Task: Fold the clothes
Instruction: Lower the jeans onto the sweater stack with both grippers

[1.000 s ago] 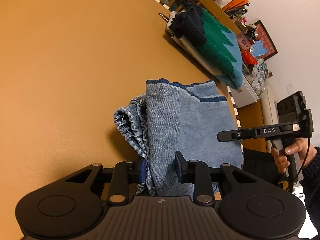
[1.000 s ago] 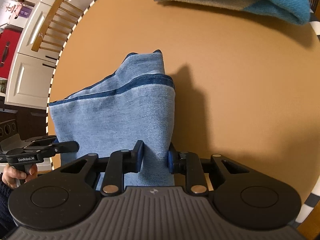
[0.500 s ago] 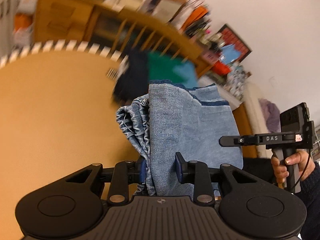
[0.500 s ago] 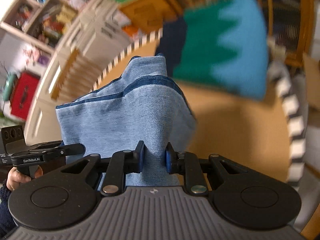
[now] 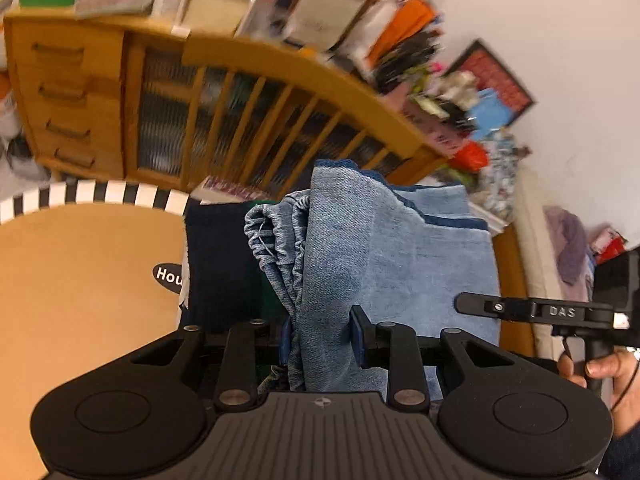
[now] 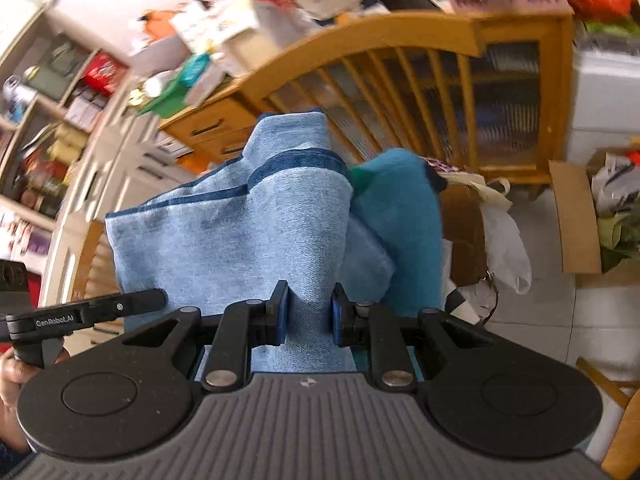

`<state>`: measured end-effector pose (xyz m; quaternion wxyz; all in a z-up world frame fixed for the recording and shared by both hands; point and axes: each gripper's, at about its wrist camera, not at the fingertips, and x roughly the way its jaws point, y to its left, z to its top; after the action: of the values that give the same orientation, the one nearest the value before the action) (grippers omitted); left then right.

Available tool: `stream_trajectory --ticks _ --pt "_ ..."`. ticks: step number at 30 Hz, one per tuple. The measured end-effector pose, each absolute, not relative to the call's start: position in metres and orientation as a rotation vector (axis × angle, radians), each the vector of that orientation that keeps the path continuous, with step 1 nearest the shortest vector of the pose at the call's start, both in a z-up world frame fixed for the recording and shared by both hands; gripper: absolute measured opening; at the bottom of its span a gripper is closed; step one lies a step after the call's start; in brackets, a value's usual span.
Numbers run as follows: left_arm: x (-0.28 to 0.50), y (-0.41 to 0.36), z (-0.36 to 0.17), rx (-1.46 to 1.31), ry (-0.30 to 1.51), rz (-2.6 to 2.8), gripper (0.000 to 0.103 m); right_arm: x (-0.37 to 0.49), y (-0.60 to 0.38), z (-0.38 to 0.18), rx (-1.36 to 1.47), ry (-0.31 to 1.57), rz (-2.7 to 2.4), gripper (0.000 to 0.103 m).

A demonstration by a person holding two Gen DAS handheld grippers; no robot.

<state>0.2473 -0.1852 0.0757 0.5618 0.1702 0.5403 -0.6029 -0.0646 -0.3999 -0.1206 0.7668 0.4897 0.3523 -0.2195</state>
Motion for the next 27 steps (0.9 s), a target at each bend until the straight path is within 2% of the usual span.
stream_trajectory --ticks 5,10,14,18,21,23,25,27 --pt "0.258 -0.227 0.017 0.460 1.339 -1.351 0.033 -0.057 -0.427 -0.172 1.130 0.819 -0.492 0.021" --pt "0.270 -0.246 -0.026 0.460 1.362 -1.289 0.044 -0.061 -0.440 -0.201 1.192 0.786 -0.467 0.024" --pt "0.267 -0.229 -0.004 0.418 1.275 -1.328 0.052 -0.070 -0.443 -0.218 1.233 0.743 -0.438 0.028" --pt "0.264 -0.211 0.018 0.375 1.187 -1.365 0.055 -0.086 -0.434 -0.226 1.300 0.633 -0.424 0.035" --pt "0.262 -0.198 0.035 0.343 1.120 -1.390 0.056 -0.099 -0.426 -0.209 1.310 0.604 -0.446 0.044" --pt "0.260 -0.189 0.046 0.322 1.076 -1.407 0.061 -0.110 -0.416 -0.177 1.142 0.563 -0.476 0.047" --pt "0.259 -0.181 0.057 0.301 1.031 -1.422 0.074 -0.112 -0.400 -0.150 0.979 0.487 -0.481 0.047" --pt "0.255 -0.173 0.066 0.279 0.990 -1.439 0.075 -0.104 -0.385 -0.135 0.889 0.397 -0.421 0.047"
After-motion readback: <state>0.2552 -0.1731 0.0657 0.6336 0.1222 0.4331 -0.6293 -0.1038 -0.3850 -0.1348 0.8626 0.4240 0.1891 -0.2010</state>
